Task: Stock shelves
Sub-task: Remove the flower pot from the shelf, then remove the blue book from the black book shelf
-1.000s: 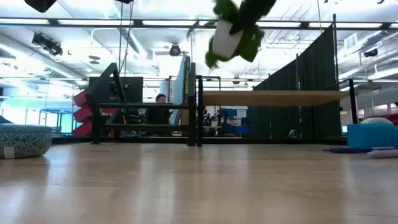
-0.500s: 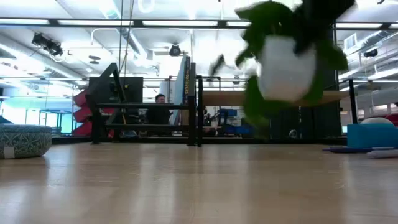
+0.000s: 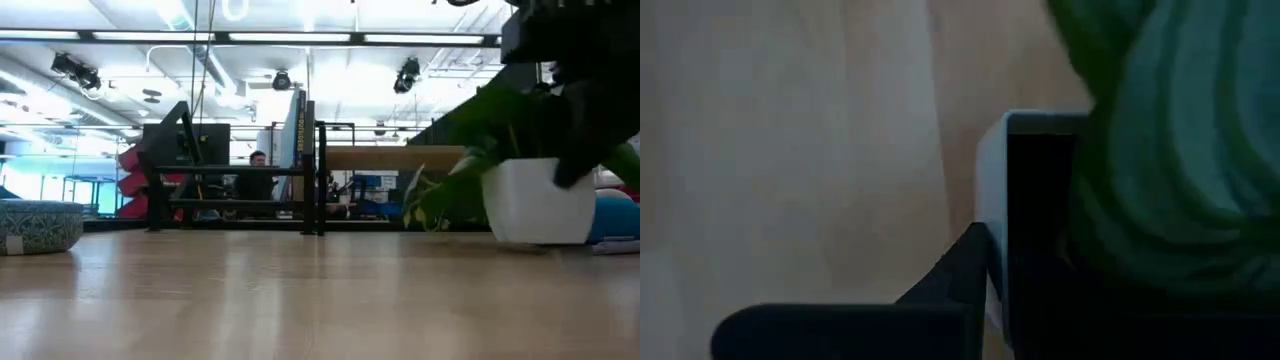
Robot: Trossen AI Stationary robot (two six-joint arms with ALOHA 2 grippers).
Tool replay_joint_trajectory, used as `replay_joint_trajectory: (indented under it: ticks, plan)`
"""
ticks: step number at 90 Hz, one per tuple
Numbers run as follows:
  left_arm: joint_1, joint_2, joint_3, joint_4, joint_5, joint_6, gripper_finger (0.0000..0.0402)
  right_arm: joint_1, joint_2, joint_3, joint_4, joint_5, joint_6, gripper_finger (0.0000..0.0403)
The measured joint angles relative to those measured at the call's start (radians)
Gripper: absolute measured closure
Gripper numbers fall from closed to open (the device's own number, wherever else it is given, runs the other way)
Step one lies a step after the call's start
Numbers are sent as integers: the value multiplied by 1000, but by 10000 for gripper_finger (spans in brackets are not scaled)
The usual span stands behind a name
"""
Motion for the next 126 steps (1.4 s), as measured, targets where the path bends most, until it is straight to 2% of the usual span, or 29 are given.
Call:
replay_joint_trajectory:
  ticks: [9, 18, 39, 53, 60, 72, 82, 94, 99, 111, 118, 126]
  plan:
    - [2, 0, 0, 7, 0, 1, 402, 1, 0, 0, 0, -5, -1, 393]
    - [4, 0, 0, 11, 0, 1, 402, 1, 0, 0, -10, -8, -1, 366]
    - [20, 0, 0, 51, 9, -5, 400, 5, -11, 29, -43, -21, -9, 253]
    - [43, 0, 0, 101, 48, -4, 387, 27, -66, 114, -94, -108, -3, 186]
    - [55, 0, 0, 114, 50, 3, 376, 51, -103, 162, -137, -136, 14, 166]
    - [94, -2, 6, 108, 30, 18, 359, 123, -178, 225, -165, -121, 47, 151]
    - [160, -8, 63, 106, -7, 171, 351, 215, -248, 244, -137, -6, 77, 150]
    - [294, -9, 218, 93, -35, 502, 347, 352, -281, 244, -49, 279, 65, 157]
    - [370, -9, 301, 45, -32, 586, 345, 407, -272, 243, -23, 391, 49, 160]
    - [594, -9, 514, -163, 34, 703, 332, 479, -218, 228, 39, 580, 27, 168]
    - [741, -13, 585, -260, 117, 709, 315, 492, -175, 225, 61, 623, 28, 171]
    - [904, -13, 611, -334, 250, 682, 284, 493, -127, 225, 64, 642, 49, 176]
